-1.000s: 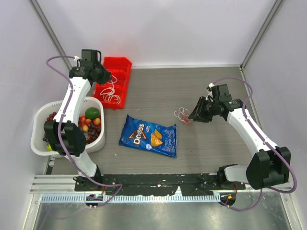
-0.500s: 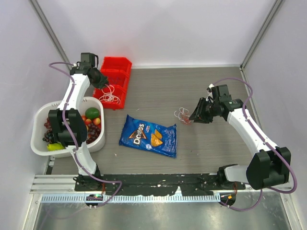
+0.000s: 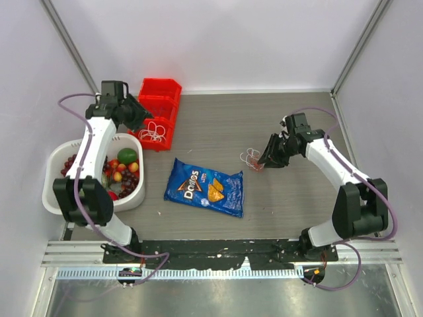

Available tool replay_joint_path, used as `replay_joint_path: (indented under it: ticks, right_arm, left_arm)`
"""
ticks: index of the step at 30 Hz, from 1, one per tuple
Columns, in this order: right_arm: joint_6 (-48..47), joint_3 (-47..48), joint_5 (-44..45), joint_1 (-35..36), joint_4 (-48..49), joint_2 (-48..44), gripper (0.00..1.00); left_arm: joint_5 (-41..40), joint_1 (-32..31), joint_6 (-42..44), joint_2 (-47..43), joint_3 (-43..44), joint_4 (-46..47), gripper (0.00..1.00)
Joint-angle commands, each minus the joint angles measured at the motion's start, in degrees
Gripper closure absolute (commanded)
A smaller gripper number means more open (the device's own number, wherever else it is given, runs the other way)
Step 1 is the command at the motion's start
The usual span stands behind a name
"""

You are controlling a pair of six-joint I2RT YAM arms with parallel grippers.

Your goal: Untangle the cables

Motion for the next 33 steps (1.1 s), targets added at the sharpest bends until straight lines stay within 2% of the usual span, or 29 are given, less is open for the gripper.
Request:
replay_joint_path:
  ticks: [1, 5, 8, 11, 13, 19, 29, 33]
  right_arm:
    - [-1.25, 3.5, -0.08, -2.1, 2.65, 5.85, 0.63]
    - [-2.57, 6.83, 0.79, -2.46, 2.74, 12.01, 0.61]
    - [-3.19, 8.15, 2.28, -2.55, 3.18, 14.83, 0.58]
    - [-4.07, 11.05, 3.87, -2.46, 2.48, 17.12, 0.55]
    - [-4.25, 12.1, 4.14, -2.46, 2.13, 18.79, 0.54]
    - [-2.58, 8.25, 1.23, -1.76, 5.2, 20.29, 0.57]
    - [-1.43, -0.63, 0.09, -0.7, 8.8, 16.16, 0.62]
    - [-2.22, -0.81, -0.7, -0.7, 9.24, 16.16, 0.71]
  left_arm:
    - [11.73, -1.83, -2.51, -8.53, -6.43, 6.7, 0.5]
    - [14.65, -10.51, -3.13, -13.89, -13.64, 10.4, 0.47]
    - [12.99, -21.23, -2.95, -16.18, -16.99, 12.77, 0.46]
    - [12.37, -31.07, -3.22, -15.93, -19.19, 15.5, 0.46]
    - [12.54, -35.31, -2.69, -14.26, -18.76, 15.86, 0.46]
    - [13.51, -37.96, 2.32, -8.11, -9.71, 9.97, 0.46]
    - [16.14, -39.02, 1.35, -6.26, -9.35, 13.13, 0.46]
    - [17.2, -39.1, 1.35, -5.03, -8.56, 13.31, 0.44]
